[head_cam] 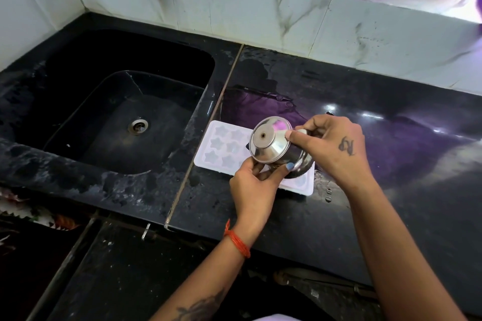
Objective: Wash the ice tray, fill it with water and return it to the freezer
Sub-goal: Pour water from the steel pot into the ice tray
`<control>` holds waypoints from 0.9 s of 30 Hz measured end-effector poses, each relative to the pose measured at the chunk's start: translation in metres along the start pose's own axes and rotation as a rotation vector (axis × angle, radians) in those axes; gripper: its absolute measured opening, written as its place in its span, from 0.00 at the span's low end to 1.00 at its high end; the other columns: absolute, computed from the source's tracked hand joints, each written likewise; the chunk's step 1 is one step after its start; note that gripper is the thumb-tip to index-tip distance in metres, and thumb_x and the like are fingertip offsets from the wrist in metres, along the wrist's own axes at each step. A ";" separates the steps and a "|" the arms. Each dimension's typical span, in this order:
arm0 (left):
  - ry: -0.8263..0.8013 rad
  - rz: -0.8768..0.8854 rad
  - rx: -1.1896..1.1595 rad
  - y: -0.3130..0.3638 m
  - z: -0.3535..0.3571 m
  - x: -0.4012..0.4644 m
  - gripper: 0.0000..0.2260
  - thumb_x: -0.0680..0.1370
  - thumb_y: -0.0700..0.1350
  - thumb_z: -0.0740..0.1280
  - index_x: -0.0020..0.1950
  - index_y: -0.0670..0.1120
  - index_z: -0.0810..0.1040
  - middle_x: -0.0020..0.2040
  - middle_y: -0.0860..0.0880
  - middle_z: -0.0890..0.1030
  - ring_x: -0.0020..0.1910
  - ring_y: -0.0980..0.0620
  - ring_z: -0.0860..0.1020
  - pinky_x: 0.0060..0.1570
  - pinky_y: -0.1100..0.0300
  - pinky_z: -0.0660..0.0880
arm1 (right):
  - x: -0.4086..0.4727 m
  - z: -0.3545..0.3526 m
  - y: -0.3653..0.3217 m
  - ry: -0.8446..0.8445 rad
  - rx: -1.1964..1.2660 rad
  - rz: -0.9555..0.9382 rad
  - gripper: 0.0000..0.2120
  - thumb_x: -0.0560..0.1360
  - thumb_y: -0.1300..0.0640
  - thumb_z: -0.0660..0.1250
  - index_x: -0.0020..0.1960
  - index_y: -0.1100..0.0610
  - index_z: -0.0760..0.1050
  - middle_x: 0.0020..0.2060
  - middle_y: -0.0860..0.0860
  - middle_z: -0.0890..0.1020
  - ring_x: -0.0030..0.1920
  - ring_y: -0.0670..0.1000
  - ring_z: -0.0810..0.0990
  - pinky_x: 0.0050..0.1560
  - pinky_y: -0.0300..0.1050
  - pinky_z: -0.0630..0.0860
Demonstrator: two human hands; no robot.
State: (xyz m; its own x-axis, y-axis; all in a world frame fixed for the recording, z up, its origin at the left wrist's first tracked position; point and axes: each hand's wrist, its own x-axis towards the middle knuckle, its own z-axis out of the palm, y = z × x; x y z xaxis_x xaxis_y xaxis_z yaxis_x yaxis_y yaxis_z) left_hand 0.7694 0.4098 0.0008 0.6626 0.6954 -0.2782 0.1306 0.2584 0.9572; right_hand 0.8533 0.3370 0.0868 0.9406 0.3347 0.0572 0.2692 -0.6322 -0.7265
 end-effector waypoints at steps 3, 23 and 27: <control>-0.020 -0.013 -0.031 -0.002 0.004 -0.002 0.16 0.66 0.40 0.78 0.52 0.42 0.82 0.46 0.49 0.86 0.44 0.60 0.83 0.40 0.73 0.75 | -0.001 -0.003 0.001 0.014 -0.059 -0.014 0.11 0.67 0.49 0.74 0.31 0.52 0.76 0.28 0.46 0.80 0.34 0.49 0.80 0.42 0.48 0.78; -0.082 -0.121 -0.257 -0.012 0.014 -0.014 0.13 0.68 0.36 0.76 0.52 0.38 0.79 0.44 0.47 0.86 0.44 0.54 0.84 0.53 0.52 0.79 | -0.006 -0.007 -0.007 -0.017 -0.335 -0.172 0.09 0.69 0.48 0.70 0.35 0.52 0.77 0.30 0.50 0.81 0.37 0.54 0.79 0.39 0.46 0.74; -0.027 -0.054 -0.153 -0.011 0.013 -0.014 0.13 0.67 0.38 0.78 0.49 0.41 0.82 0.44 0.48 0.86 0.44 0.56 0.84 0.49 0.57 0.79 | -0.003 -0.011 0.000 -0.039 -0.216 -0.103 0.09 0.68 0.49 0.72 0.34 0.52 0.77 0.30 0.50 0.81 0.36 0.52 0.80 0.41 0.47 0.77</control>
State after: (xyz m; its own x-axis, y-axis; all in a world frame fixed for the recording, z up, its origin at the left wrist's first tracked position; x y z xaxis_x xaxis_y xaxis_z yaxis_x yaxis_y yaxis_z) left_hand 0.7685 0.3884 -0.0051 0.6774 0.6599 -0.3250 0.0545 0.3955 0.9168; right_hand 0.8529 0.3281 0.0941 0.8984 0.4291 0.0941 0.4052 -0.7266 -0.5548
